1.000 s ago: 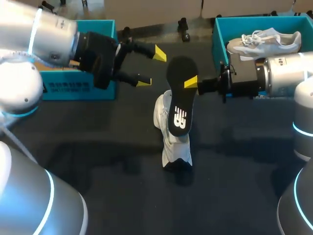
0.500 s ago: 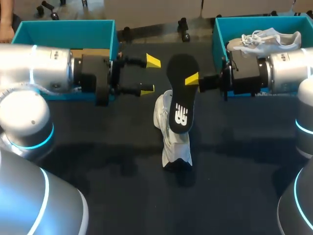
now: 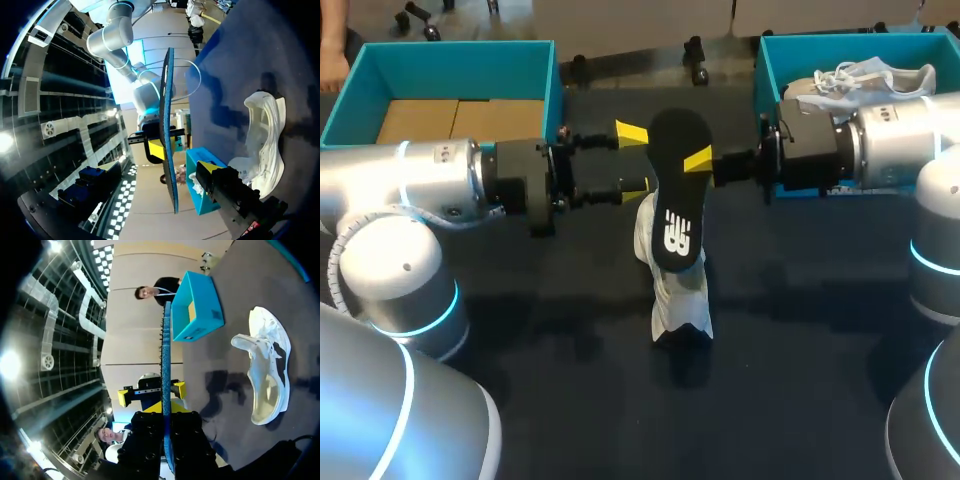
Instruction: Take the shoe out of the shoebox, open the shoe tongue, remove and reinsert the insole, then place the shoe into the shoebox
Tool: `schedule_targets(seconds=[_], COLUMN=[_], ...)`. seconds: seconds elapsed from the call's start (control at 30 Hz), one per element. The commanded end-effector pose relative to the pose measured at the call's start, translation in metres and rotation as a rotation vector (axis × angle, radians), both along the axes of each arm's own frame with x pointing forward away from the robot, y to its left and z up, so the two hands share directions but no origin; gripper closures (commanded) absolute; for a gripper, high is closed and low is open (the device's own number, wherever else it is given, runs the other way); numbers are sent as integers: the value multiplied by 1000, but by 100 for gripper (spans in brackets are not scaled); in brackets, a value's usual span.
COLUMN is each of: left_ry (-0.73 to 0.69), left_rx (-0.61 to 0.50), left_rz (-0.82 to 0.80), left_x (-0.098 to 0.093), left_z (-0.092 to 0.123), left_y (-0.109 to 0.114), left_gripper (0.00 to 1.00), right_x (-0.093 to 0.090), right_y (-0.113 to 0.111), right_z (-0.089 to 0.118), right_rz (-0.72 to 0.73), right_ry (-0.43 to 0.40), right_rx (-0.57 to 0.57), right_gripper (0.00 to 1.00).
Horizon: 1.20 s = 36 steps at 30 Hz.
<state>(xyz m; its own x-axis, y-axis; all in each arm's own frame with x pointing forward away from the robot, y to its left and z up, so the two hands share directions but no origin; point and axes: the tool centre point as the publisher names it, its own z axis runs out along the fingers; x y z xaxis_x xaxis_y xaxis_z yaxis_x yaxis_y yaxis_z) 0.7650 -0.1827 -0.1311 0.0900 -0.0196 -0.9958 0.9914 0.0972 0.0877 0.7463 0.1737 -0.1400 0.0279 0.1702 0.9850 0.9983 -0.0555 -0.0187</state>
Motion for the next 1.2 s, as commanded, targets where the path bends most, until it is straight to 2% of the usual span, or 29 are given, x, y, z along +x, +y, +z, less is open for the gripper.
schedule_targets(seconds=[0.03,0.13,0.27,0.4,0.43,0.5,0.53,0.6,0.93,1.1,1.13,1.2], left_ry=[-4,-4,-7,-6,-5,-4,-4,1,14,23,24,26], left_rx=[-33,-36,-37,-41,-42,-42,-42,-41,-40,-30,-28,-25], left_rz=[3,2,-3,-8,-9,-10,-11,-10,-5,-3,-3,-2], left_x=[7,9,11,11,11,11,11,11,11,11,11,12], left_z=[0,0,1,1,1,0,0,0,-2,-4,-5,-6], left_y=[-9,-11,-13,-15,-15,-16,-16,-17,-18,-18,-18,-18], left_gripper=[0,0,9,24,25,38,38,51,68,96,100,100], right_x=[-2,-4,-7,-8,-8,-8,-8,-8,-8,-8,-8,-8], right_y=[9,12,17,19,20,22,23,23,24,24,24,24], right_z=[1,1,2,2,2,1,1,1,2,2,2,2], right_rz=[-2,1,11,11,11,13,15,17,19,19,19,18], right_ry=[5,8,16,15,15,15,14,12,5,3,3,3], right_rx=[-1,1,5,6,7,13,13,15,14,15,15,15], right_gripper=[100,100,100,100,100,100,100,100,100,100,100,100])
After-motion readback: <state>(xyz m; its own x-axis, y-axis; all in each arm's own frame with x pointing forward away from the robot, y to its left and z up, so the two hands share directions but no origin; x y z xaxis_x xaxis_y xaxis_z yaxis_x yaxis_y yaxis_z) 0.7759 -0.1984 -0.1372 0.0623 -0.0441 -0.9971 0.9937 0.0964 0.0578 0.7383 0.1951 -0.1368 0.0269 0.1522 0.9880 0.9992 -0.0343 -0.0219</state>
